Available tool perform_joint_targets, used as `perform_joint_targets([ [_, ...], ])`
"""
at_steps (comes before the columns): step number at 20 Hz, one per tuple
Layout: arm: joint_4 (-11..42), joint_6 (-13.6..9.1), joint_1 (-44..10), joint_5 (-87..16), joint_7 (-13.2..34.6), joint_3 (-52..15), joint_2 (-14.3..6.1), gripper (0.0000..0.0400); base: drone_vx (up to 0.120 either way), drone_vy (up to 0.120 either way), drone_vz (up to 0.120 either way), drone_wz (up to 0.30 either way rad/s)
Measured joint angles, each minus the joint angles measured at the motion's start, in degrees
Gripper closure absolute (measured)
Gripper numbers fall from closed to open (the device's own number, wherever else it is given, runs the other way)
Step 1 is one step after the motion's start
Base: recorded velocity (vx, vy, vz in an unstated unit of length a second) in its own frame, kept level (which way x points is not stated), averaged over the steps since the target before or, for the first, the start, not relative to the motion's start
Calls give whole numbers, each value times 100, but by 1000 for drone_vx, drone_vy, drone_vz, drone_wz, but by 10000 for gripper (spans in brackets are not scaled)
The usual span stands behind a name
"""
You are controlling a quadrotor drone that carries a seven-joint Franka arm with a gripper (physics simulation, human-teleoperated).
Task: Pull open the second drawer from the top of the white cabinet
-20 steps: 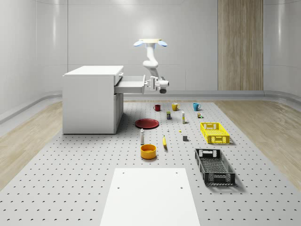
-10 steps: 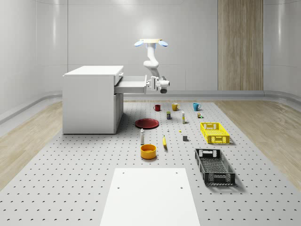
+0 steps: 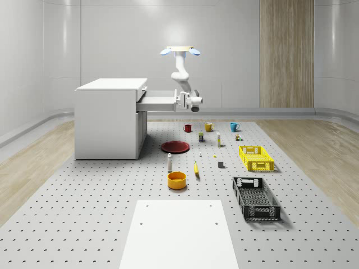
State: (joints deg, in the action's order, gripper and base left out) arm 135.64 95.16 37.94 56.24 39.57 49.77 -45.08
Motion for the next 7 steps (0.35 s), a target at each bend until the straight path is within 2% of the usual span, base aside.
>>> perform_joint_targets([
  [1,33,83,101,-53,-75,68,-65,30,0,0,0,0],
  [2,54,121,150,-98,-195,111,-81,0,0,0,0,0],
  [3,66,73,168,0,-230,152,-60,0,0,0,0,0],
  [4,12,41,183,-15,-64,142,-90,25,0,0,0,0],
  [7,84,155,286,-65,-325,230,-128,64,0,0,0,0],
])
